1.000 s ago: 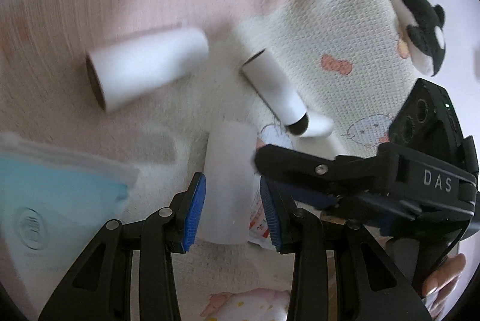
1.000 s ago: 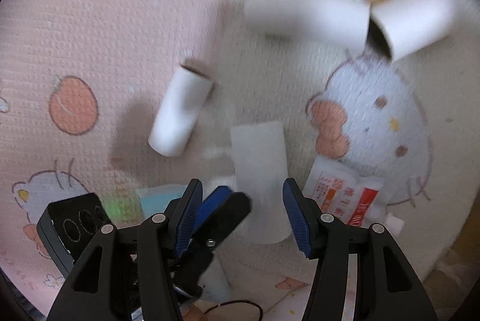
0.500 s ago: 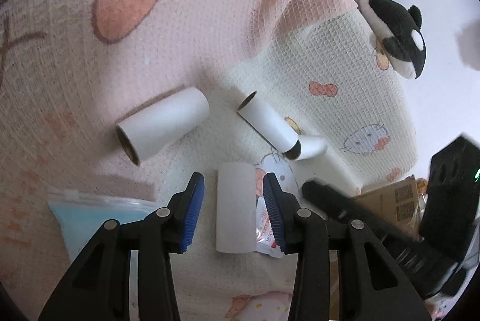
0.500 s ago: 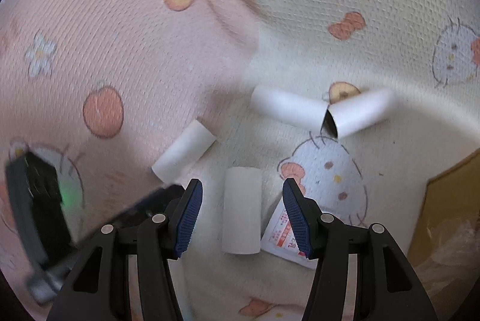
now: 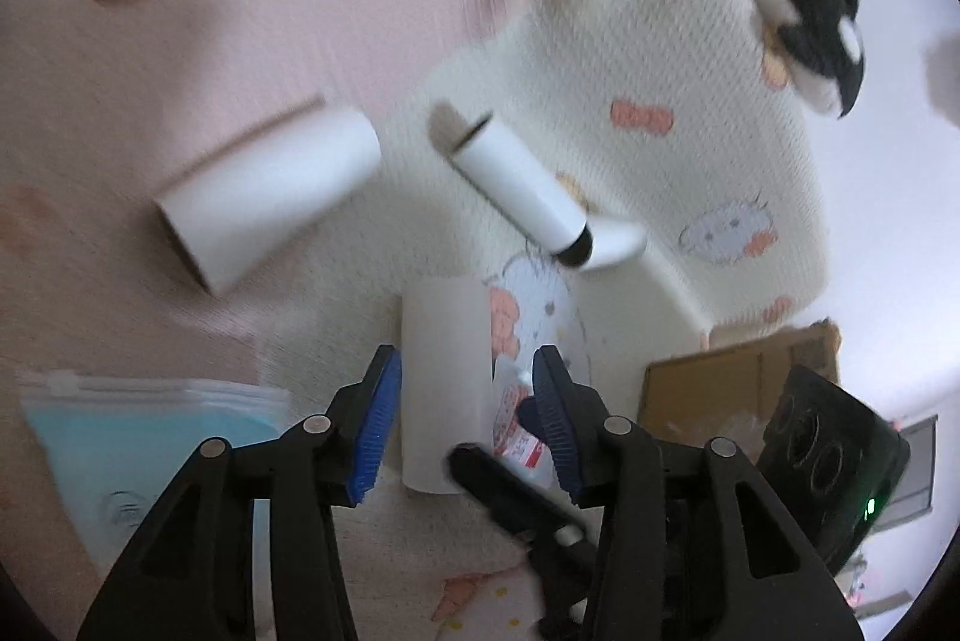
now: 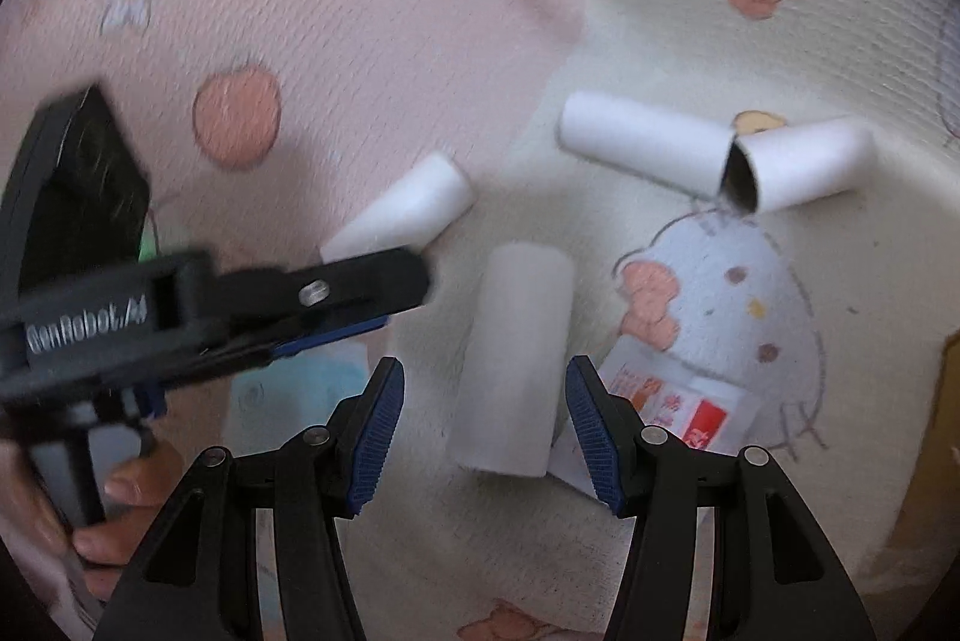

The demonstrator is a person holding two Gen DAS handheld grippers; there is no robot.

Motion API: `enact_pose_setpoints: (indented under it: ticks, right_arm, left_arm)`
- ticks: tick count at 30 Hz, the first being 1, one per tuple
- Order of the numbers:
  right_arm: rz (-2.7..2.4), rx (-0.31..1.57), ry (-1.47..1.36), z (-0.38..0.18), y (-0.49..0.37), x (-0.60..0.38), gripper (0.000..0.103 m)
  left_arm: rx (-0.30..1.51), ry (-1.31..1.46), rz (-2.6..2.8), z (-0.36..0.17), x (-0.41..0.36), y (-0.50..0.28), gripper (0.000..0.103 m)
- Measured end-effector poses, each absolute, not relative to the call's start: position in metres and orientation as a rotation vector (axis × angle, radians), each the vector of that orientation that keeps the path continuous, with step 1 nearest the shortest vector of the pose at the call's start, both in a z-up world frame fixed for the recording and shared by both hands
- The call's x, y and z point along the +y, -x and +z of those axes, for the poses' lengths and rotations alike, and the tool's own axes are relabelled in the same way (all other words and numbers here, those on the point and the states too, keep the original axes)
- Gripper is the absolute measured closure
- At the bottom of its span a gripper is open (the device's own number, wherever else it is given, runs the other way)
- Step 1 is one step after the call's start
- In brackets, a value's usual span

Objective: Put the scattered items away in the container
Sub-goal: 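Lift the held white tube with the left gripper off the blanket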

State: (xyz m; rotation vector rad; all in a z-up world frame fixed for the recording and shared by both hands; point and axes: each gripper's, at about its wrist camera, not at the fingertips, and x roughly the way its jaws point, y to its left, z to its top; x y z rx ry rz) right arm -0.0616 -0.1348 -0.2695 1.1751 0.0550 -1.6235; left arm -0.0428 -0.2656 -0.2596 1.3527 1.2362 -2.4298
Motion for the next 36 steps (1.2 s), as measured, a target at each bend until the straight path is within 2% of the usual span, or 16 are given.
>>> enact_pose_setpoints:
  ticks: [4, 13, 21, 36]
  right_arm:
    - [-1.625, 0.122, -1.171, -0.282, 0.057, -0.139, 0.050]
    - [-1.596, 0.060, -1.212, -0.297, 0.068, -0.136, 0.050]
    - [-1.578, 0.057, -1.229, -0.296, 0.071, -0.139, 0.050]
    - [-1.584, 0.004, -1.046, -0.220, 0.064, -0.117, 0.050]
  left_arm:
    - [1.237, -1.419, -2.392, -0.276, -0.257, 0.054, 0.053]
    - [1.298, -1.447, -2.301, -0.299, -0.256, 0.066, 0.056]
    - [1.271, -1.403, -2.344, -0.287, -0.251, 0.057, 0.057]
    - [0.707, -1.274, -2.558, -0.177, -0.210, 0.038, 0.057]
